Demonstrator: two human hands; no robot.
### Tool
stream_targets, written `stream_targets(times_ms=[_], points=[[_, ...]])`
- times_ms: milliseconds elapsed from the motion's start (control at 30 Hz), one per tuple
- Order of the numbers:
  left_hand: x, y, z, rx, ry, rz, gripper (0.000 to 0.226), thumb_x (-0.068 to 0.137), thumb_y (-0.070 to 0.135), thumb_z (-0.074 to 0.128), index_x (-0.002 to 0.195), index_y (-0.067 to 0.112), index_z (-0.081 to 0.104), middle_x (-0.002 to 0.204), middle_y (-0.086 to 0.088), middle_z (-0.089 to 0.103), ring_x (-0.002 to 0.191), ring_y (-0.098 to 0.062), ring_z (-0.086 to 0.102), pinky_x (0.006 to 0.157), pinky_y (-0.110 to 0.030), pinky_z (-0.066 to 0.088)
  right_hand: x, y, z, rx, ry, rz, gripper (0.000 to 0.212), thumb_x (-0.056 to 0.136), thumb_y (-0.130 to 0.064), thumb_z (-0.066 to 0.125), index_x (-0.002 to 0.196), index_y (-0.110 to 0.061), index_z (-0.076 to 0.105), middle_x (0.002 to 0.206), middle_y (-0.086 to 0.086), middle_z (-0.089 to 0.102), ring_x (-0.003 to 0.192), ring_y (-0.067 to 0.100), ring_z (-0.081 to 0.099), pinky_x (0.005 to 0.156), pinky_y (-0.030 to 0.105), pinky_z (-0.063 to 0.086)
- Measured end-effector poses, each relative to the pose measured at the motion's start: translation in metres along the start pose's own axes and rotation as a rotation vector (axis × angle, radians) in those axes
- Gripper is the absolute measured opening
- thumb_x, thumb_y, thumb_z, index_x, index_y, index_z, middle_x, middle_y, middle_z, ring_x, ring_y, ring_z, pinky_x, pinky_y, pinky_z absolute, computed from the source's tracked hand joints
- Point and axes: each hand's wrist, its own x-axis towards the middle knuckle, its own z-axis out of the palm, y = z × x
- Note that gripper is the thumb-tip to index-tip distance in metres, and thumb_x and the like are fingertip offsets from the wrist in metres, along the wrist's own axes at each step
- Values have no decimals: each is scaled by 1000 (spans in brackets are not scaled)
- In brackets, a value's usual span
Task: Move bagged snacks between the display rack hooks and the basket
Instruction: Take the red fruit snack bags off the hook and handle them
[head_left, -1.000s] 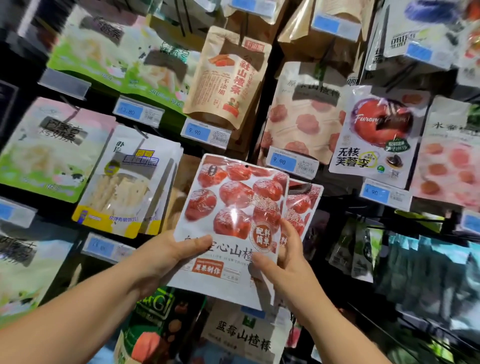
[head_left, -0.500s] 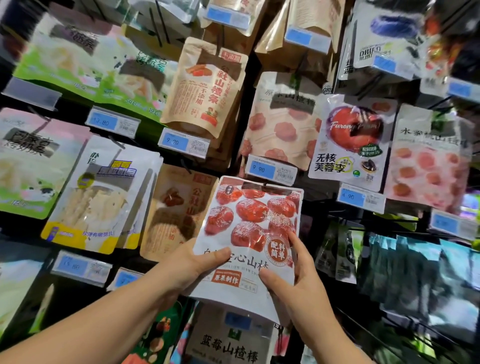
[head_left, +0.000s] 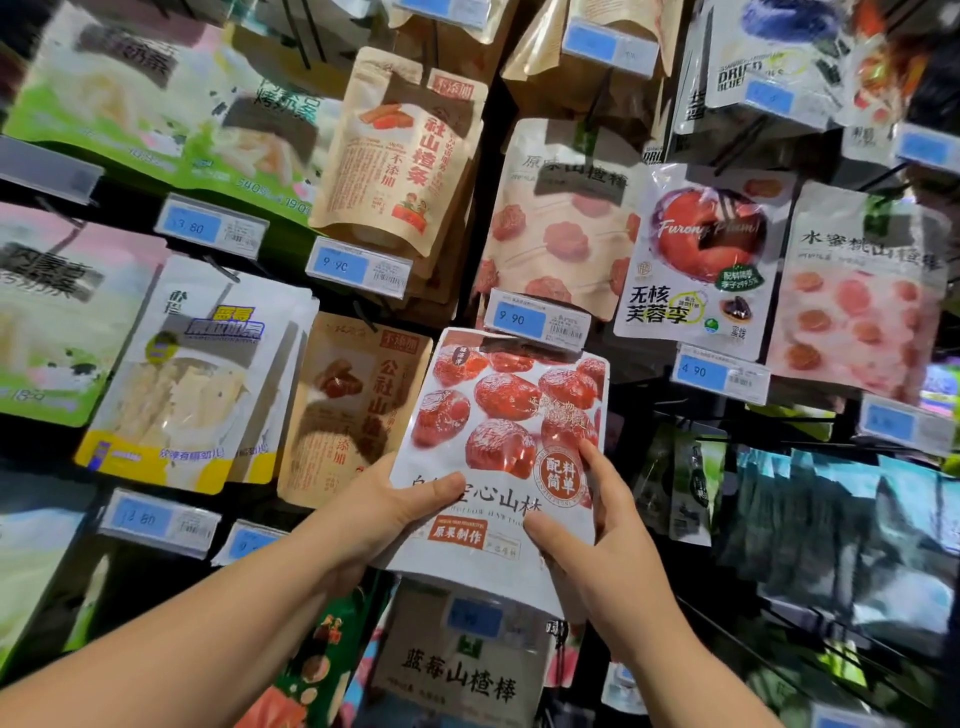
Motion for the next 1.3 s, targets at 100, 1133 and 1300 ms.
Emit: stream_targets(times_ms=[100,1133,1300], points=[[6,1,0,24,4,-23,40,78,25,71,115,13,62,100,-9,76,87,-24,74,67,-27,58,5,2,1,-20,0,-2,86,73,-39,83,143,-52,34,127,-36,50,115,-6,56,102,37,50],[104,-58,3,972,253,120,100,83,54,68,152,46,-4,164,-1,-2,148,-25,17,115,-42,27,79,91,7,-357,-115,219,88,93,-42,63,150,-52,-4,140,-20,40,119,2,49,91,15,43],[113,-65,-3,966,262,143,101,82,53,69,152,46,-4,163,1,0,147,-22,18,113,-40,29,87,105,13,-370,-101,192,89,92,-43,64,138,-62,-9,154,-13,37,133,10,46,109,32,42]])
